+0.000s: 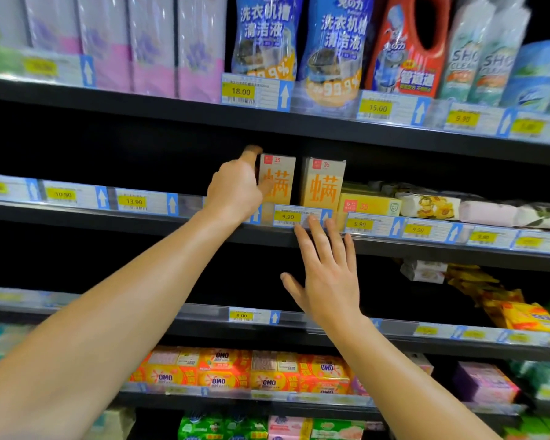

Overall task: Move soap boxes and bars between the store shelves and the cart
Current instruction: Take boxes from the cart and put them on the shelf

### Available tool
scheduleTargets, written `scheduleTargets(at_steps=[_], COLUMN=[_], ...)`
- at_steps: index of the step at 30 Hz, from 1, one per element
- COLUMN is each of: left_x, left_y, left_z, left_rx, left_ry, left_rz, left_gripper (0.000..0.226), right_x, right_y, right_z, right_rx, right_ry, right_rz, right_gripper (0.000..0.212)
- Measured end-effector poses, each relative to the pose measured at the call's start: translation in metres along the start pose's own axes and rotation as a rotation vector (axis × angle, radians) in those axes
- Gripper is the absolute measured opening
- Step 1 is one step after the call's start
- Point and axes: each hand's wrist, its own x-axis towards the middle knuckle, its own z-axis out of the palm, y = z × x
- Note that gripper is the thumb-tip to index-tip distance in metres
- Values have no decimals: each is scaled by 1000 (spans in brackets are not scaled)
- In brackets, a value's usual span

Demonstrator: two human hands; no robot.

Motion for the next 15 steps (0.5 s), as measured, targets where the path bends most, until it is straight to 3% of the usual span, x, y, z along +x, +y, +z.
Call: scheduleTargets(at_steps=[5,15], left_x=[-4,-3], left_y=[2,21], left_z=[4,18], left_rx=[55,141], left_ry=[22,34], left_rz=[80,33], left_gripper=[63,63], right_x=[0,0], right_y=[0,-2], right_z=[-2,-6], right_rx=[0,15], right_ry=[-11,-35], right_rz=[0,14], right_gripper=[81,85])
